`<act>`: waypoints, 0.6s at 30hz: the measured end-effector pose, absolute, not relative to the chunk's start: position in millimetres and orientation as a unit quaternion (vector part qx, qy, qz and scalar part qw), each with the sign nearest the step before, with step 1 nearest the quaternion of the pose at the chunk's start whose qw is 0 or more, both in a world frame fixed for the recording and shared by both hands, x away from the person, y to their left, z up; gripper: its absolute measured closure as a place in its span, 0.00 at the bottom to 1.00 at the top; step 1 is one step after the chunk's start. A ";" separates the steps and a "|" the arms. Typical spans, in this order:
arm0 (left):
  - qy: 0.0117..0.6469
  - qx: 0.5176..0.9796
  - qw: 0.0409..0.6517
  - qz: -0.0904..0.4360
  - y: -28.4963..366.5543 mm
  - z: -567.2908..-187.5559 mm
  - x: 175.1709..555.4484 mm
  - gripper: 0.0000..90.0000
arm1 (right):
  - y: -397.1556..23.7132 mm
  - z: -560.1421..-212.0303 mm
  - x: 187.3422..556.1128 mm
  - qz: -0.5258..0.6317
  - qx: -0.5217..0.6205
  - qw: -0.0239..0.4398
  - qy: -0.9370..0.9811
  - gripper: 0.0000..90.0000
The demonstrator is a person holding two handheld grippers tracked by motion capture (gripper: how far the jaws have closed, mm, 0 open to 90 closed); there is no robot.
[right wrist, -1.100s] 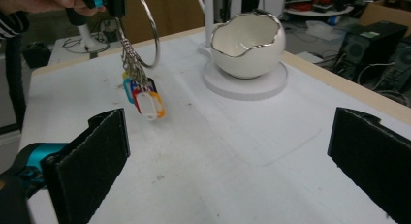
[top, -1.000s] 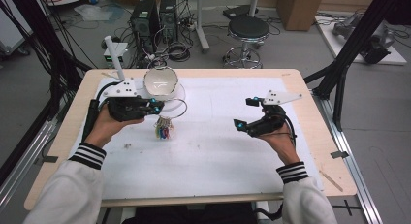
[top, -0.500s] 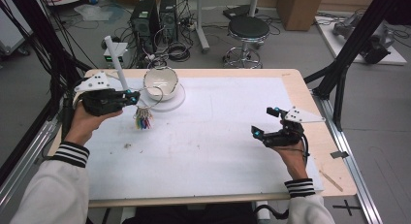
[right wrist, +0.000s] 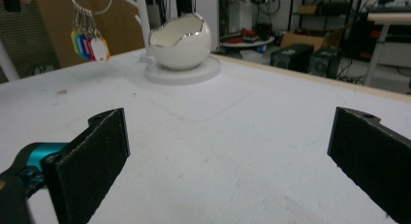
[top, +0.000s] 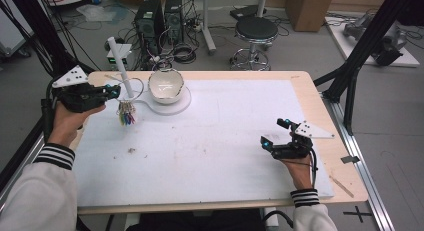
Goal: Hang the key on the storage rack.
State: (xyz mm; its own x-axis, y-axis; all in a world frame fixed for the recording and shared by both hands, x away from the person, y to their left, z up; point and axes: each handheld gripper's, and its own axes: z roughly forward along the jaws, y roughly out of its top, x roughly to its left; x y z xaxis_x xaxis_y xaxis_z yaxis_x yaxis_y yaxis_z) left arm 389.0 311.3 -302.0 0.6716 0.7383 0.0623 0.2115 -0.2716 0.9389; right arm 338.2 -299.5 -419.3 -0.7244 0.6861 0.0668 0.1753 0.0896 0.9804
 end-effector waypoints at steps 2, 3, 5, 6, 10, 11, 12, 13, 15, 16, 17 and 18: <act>0.325 0.751 0.514 0.260 315.1 -303.5 391.6 0.97 | -298.5 -419.8 337.6 0.598 0.307 0.210 0.710 0.01; 0.329 0.749 0.512 0.263 317.0 -304.3 393.2 0.97 | -297.9 -419.8 337.4 0.599 0.307 0.212 0.708 0.01; 0.336 0.744 0.512 0.266 320.2 -306.2 396.4 0.97 | -296.6 -419.9 337.4 0.600 0.304 0.218 0.707 0.01; 0.339 0.743 0.511 0.267 321.9 -307.1 398.0 0.97 | -295.8 -420.2 337.1 0.598 0.304 0.217 0.709 0.01; 0.350 0.743 0.504 0.268 327.2 -310.2 404.6 0.97 | -295.3 -423.2 336.1 0.601 0.308 0.216 0.705 0.01; 0.351 0.744 0.500 0.270 328.5 -310.2 406.3 0.97 | -296.7 -425.0 335.5 0.606 0.310 0.212 0.701 0.01; 0.351 0.745 0.498 0.271 329.6 -310.1 408.2 0.97 | -298.8 -427.0 335.8 0.608 0.312 0.213 0.699 0.01; 0.351 0.745 0.497 0.272 330.8 -309.7 410.1 0.97 | -300.6 -428.8 335.4 0.607 0.314 0.213 0.698 0.01; 0.354 0.745 0.495 0.273 332.5 -309.3 413.8 0.97 | -303.6 -431.9 333.6 0.605 0.322 0.217 0.695 0.01; 0.354 0.747 0.492 0.274 333.5 -309.2 416.2 0.97 | -304.7 -433.2 333.0 0.605 0.322 0.220 0.694 0.01; 0.356 0.747 0.490 0.274 334.0 -309.2 417.7 0.97 | -305.6 -434.5 331.5 0.605 0.323 0.223 0.693 0.01; 0.357 0.747 0.489 0.273 334.8 -309.3 419.7 0.97 | -306.2 -435.0 331.6 0.604 0.322 0.228 0.693 0.01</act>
